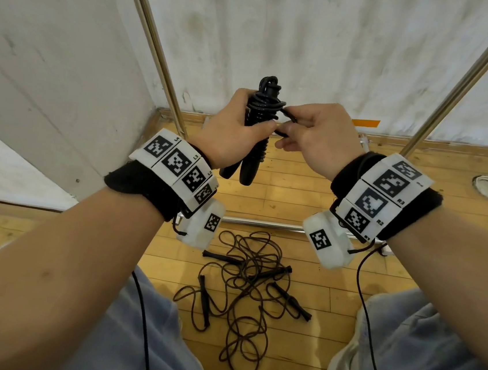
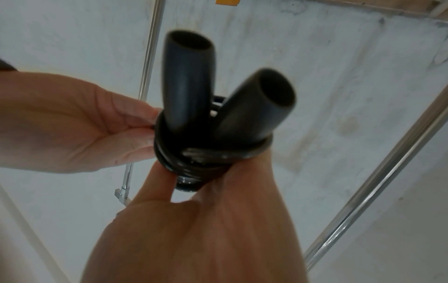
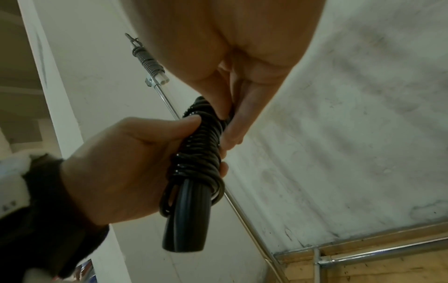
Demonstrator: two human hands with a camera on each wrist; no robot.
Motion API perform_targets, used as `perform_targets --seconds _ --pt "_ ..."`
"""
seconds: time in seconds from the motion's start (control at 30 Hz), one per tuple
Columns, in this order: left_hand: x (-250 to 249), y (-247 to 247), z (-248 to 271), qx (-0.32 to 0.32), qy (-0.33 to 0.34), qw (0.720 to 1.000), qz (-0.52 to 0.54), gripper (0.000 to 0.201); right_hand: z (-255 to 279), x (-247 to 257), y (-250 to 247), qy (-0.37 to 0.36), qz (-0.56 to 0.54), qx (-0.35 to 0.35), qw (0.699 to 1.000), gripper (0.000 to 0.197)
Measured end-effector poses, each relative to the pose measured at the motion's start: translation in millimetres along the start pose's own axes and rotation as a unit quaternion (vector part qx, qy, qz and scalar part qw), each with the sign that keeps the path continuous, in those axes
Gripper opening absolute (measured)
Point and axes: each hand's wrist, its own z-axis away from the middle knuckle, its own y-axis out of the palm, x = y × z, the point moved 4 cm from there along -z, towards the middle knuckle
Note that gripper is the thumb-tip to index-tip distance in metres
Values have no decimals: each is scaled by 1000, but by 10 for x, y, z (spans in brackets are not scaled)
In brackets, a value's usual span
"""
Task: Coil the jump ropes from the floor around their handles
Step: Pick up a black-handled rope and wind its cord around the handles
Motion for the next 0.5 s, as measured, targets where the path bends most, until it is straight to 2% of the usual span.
perform_targets --seconds 0.13,0.23,0.3,0.43,0.5 --pt "-5 -47 10 -14 3 999 -29 38 -1 13 -78 -1 -22 -43 999 14" --pt "-26 -36 33 -19 18 998 -58 38 28 46 -81 -7 -39 -39 998 5" --pt "-24 -7 41 -23 16 997 -66 41 37 59 -69 -13 -31 -34 999 8" --pt "-3 10 22 -30 -6 1000 -3 32 36 94 -56 -19 -52 -38 998 7" --pt "-12 -3 8 -35 -8 999 37 27 23 108 -80 -32 -62 -47 997 13"
